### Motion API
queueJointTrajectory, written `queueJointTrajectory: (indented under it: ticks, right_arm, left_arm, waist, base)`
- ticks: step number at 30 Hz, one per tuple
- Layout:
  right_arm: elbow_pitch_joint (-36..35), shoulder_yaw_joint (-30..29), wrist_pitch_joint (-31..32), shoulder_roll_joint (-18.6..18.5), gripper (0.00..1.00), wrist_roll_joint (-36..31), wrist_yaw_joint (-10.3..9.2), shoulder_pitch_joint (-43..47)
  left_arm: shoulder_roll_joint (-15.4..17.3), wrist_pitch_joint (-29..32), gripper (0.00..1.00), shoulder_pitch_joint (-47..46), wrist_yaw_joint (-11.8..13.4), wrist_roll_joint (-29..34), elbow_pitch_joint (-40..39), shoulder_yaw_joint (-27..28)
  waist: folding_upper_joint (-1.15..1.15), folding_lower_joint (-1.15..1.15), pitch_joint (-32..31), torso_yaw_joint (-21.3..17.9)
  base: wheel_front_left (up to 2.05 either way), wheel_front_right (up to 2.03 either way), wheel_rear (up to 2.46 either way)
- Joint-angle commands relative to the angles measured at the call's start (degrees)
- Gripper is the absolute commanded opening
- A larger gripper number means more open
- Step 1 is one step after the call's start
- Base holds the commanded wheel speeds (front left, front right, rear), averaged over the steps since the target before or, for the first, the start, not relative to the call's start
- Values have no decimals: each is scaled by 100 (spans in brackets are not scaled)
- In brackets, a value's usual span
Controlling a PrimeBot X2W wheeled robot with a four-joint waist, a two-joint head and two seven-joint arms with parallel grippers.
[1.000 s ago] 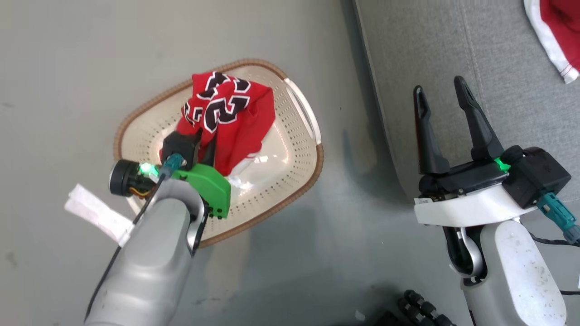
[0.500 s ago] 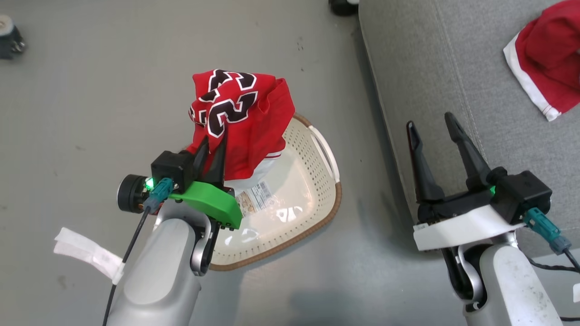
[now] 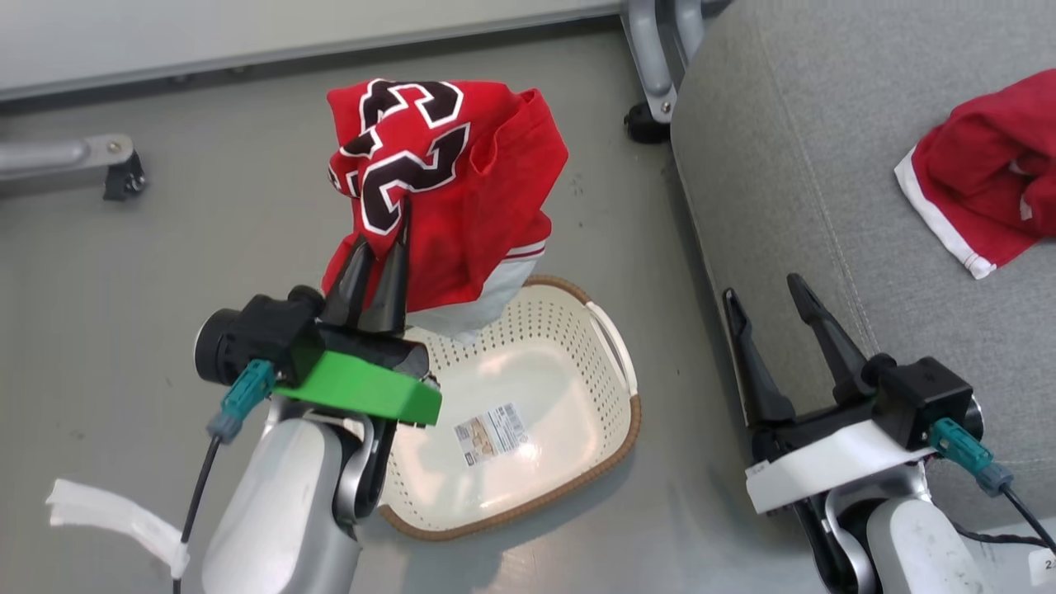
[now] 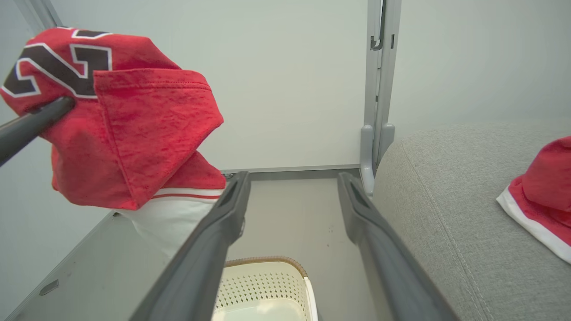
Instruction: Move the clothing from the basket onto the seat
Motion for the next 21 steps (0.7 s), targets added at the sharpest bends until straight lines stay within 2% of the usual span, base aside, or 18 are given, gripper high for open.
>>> queueJointTrajectory:
  ticks: [1,11,21]
  right_arm:
    - [-32,-2,45,-17,100,-2,-2,121]
    - [-211,26,245,-16,100,55,-2,555]
    - [-338,-1,383,-16,100,111,-2,858]
  left_arm:
    - [55,-18,0,171,-22,13,-142,18]
    - [103,58,0,902,197,149,-1118,-105]
    - [143,227,0,1372,358,154,-1588,-213]
  waist:
    - [0,0,-312,64]
    - [0,0,-833,74]
    - [0,0,-1148,59]
  base:
    - [0,0,0]
    - [0,0,0]
    - [0,0,0]
